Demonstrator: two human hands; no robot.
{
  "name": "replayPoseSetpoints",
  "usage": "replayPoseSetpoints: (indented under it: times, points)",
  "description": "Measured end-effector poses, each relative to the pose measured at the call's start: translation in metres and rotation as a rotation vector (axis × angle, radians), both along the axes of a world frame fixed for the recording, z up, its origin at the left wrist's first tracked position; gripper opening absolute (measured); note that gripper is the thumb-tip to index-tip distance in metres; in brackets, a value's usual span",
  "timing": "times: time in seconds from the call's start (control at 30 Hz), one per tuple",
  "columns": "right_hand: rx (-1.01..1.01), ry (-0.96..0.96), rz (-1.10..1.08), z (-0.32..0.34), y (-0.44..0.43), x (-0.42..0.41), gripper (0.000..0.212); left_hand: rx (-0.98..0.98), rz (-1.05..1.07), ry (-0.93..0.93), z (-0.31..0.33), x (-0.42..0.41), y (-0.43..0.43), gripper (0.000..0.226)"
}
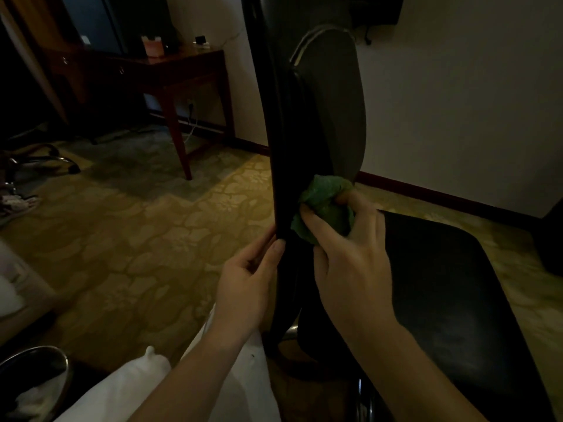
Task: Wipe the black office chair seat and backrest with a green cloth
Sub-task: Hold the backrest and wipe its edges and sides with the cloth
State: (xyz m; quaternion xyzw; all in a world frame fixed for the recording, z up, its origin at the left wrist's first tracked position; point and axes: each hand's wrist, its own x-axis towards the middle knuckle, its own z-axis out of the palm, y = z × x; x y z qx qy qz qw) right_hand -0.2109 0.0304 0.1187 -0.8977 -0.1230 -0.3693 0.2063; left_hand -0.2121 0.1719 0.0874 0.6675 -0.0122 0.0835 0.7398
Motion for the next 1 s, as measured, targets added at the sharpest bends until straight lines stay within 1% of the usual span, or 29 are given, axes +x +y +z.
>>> replayPoseSetpoints:
  times: [0.13,0.27,0.4,0.5,0.67,0.8,0.9,1.0]
  points:
    - [-0.066,0.061,-0.034,-0.028,-0.004,-0.009,0.037,0.046,0.015,-0.022,0.002,-0.002,-0.003,0.030]
    - [-0.063,0.118,-0.032,-0.038,-0.009,-0.013,0.042,0.060,0.028,-0.035,0.001,-0.003,-0.006,0.030]
    - [-0.002,0.094,0.053,-0.031,-0.019,-0.014,0.037,0.060,0.016,-0.028,0.002,0.000,-0.004,0.032]
    - [0.049,0.055,0.099,-0.020,-0.024,-0.012,0.037,0.081,-0.010,-0.039,0.010,0.006,-0.001,0.031]
    - [0.098,0.016,0.164,0.002,-0.025,-0.004,0.040,0.051,-0.059,-0.084,0.028,0.014,-0.003,0.042]
    - [0.021,0.006,0.104,0.007,-0.014,0.001,0.039,0.047,-0.013,-0.079,0.028,0.018,-0.001,0.052]
    - [-0.040,0.006,0.020,-0.006,-0.006,-0.001,0.040,0.048,0.003,-0.071,0.023,0.016,-0.001,0.049]
    - [-0.113,0.070,-0.021,-0.028,-0.009,-0.007,0.047,0.063,0.014,-0.066,0.023,0.015,-0.003,0.049]
